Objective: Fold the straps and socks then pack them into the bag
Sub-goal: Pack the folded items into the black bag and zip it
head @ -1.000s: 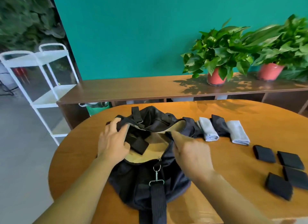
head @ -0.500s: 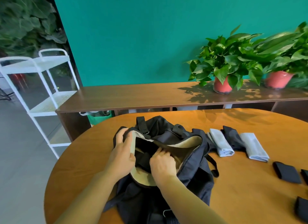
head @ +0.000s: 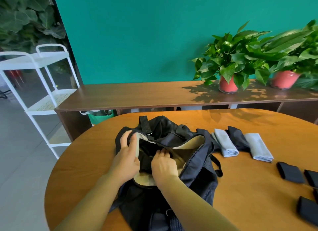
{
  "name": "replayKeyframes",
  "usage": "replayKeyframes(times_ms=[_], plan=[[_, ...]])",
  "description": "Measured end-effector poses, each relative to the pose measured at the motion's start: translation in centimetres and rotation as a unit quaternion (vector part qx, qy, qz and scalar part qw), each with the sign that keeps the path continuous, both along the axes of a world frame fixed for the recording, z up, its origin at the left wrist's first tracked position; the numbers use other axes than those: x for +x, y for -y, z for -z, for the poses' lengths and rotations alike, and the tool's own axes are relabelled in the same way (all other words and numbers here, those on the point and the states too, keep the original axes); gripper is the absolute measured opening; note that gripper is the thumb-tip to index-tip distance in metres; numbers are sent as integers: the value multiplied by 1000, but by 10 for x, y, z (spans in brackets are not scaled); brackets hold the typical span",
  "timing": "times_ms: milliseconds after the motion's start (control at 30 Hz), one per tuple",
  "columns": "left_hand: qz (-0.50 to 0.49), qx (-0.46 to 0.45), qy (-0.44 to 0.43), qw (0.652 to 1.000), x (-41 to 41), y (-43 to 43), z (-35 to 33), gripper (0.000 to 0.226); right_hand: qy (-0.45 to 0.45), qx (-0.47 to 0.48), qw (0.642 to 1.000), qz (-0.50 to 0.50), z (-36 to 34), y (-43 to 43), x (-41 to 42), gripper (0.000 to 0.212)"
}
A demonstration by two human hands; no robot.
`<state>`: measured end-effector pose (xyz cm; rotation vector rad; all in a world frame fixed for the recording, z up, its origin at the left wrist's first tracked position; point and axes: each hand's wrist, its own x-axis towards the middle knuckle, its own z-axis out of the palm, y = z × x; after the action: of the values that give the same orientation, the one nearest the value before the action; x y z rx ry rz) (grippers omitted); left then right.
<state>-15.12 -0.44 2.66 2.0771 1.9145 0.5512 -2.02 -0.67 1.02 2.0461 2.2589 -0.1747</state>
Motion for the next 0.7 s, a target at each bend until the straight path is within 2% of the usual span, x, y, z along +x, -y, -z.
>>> replayKeyframes(times_ms=[100, 133, 200, 233, 333, 400, 567, 633, 700], plan=[[6, -4, -26, 1000, 5, 6, -8, 84, -32, 118, 992, -24, -10, 18, 3, 59], [3, -5, -34, 999, 7, 9, -10, 84, -22, 145, 988, -43, -15, 27, 7, 51], [-3, -7, -47, 999, 12, 14, -13, 88, -2, 207, 975, -79, -21, 45, 24, 23], [-6, -9, -56, 998, 14, 16, -12, 90, -10, 244, 966, -81, -20, 51, 36, 19], [-12, -4, -76, 997, 20, 20, -8, 90, -41, 300, 951, -59, -18, 68, 79, 47], [-14, 1, -86, 996, 23, 21, -3, 86, -29, 302, 953, -25, -16, 77, 112, 54], [-29, -1, -112, 993, 34, 22, 9, 84, -11, 301, 950, 79, -2, 88, 204, 43], [-35, -5, -128, 991, 40, 22, 11, 83, 11, 260, 954, 152, 1, 86, 237, 44], [-44, -10, -137, 990, 45, 21, 11, 81, 43, 178, 956, 227, 6, 81, 267, 57]])
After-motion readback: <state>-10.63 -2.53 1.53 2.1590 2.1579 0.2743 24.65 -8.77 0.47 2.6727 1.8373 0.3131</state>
